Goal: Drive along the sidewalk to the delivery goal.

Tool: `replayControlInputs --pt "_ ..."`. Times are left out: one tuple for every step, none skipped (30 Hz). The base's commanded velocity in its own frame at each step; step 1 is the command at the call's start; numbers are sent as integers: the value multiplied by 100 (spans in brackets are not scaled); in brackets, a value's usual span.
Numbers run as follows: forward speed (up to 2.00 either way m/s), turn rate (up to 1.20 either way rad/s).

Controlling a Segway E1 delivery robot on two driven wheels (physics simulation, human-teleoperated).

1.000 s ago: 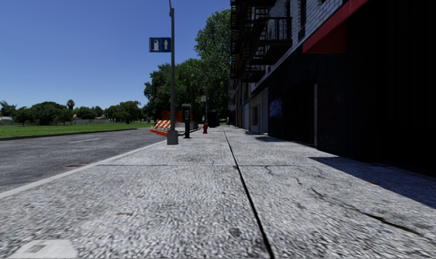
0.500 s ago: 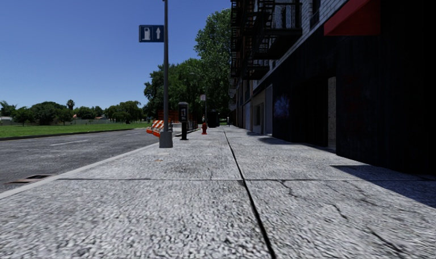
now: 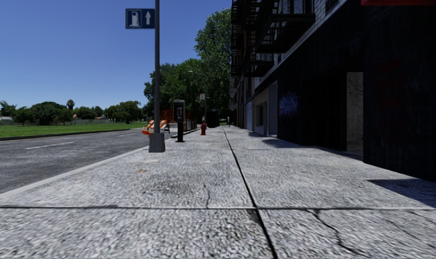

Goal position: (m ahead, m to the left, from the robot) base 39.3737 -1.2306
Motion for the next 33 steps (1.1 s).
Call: replayControlInputs --pt "200 0" --pt "200 0" --pt "200 0" --pt "200 0" --pt "199 0" --pt "199 0" --pt "198 0" --pt "197 0" --pt "197 0" --pt "197 0" --pt "197 0" --pt "197 0" --pt "197 0" --pt "197 0" --pt "197 0" --pt "197 0" --pt "197 0" --pt "197 0" --pt "197 0" --pt "197 0" --pt "197 0" --pt "197 0" --pt "197 0" --pt "197 0" --pt "197 0" --pt "197 0" --pt "197 0" --pt "197 0" --pt "197 0" --pt "197 0" --pt "197 0" --pt "197 0" --pt "197 0"
